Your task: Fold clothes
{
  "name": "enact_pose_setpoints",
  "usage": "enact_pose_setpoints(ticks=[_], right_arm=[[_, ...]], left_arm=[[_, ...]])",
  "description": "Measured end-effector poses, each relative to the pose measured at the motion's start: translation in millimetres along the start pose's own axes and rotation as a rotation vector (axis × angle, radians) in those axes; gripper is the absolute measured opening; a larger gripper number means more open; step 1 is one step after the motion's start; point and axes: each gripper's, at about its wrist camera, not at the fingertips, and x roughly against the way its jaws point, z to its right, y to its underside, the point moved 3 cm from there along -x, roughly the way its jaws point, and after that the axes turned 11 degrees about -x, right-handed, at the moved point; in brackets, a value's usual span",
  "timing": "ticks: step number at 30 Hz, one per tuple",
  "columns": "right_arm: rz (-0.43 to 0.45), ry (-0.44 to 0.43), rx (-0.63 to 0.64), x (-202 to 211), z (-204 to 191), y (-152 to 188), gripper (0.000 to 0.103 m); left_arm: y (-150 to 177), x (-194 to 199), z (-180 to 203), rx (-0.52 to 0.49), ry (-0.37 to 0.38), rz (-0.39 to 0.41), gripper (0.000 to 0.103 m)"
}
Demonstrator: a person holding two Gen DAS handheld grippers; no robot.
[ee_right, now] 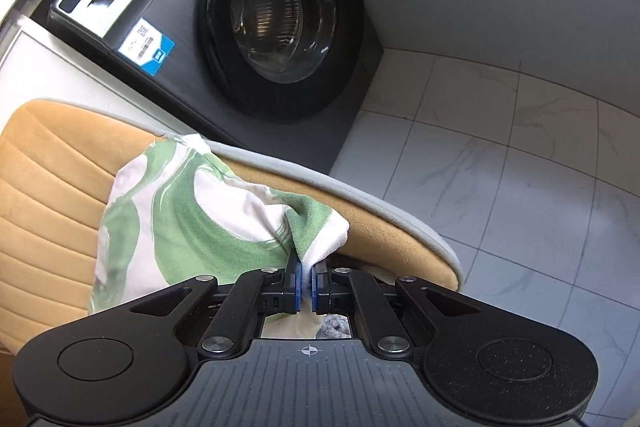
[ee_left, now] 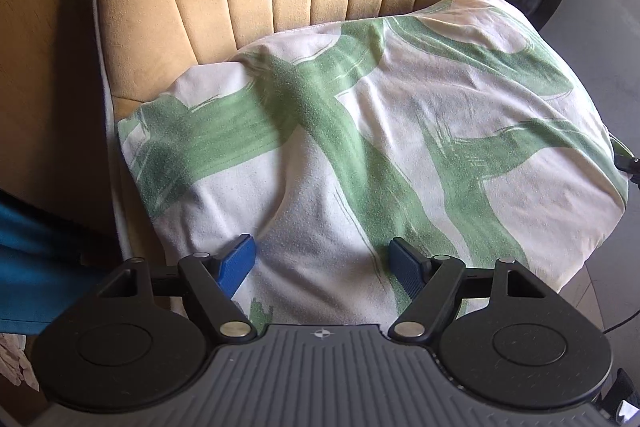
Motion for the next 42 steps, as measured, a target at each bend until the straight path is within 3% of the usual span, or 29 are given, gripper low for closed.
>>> enact_pose_setpoints(ticks=[1, 2, 3, 5, 7, 8, 9, 14, 19, 30, 42], right_arm=[[0.0, 0.008, 0.012, -1, -4, -1, 0.006], [0.0, 0.022, 0.028, -1, -9, -3, 0.014], [0.003, 0.05, 0.056, 0, -14, -4, 0.03], [0.022, 0.109, 0.127, 5, -27, -4, 0.048], [0.043, 0.119, 0.192, 12, -40, -4, 0.061], [0.048, 0.129, 0.22, 16, -47, -4, 0.074], [0.053, 0.133, 0.252, 20, -55, -3, 0.081], [0.068, 0.092, 0.442, 42, -102, 16, 0.101], [0.055, 0.066, 0.638, 53, -146, 56, 0.102], [0.003, 0.116, 0.651, 64, -182, 110, 0.102], [0.134, 0.082, 0.757, 137, -186, 142, 0.102]], left_arm=[[0, 0, 0, 0.001, -0.001, 0.0, 0.075], [0, 0, 0, 0.004, 0.0, 0.0, 0.076], [-3, 0, 0, 0.013, 0.002, 0.0, 0.076], [-8, 0, 0, 0.033, 0.011, 0.002, 0.084], [-11, 2, 1, 0.048, 0.025, 0.009, 0.089], [-12, 3, 2, 0.048, 0.028, 0.009, 0.091], [-13, 3, 3, 0.045, 0.031, 0.007, 0.093], [-14, 14, 8, 0.055, 0.046, 0.023, 0.097], [-14, 28, 14, 0.066, 0.059, 0.049, 0.097], [-17, 71, 28, 0.018, 0.028, 0.091, 0.102], [-7, 133, 52, -0.044, -0.058, 0.164, 0.102]])
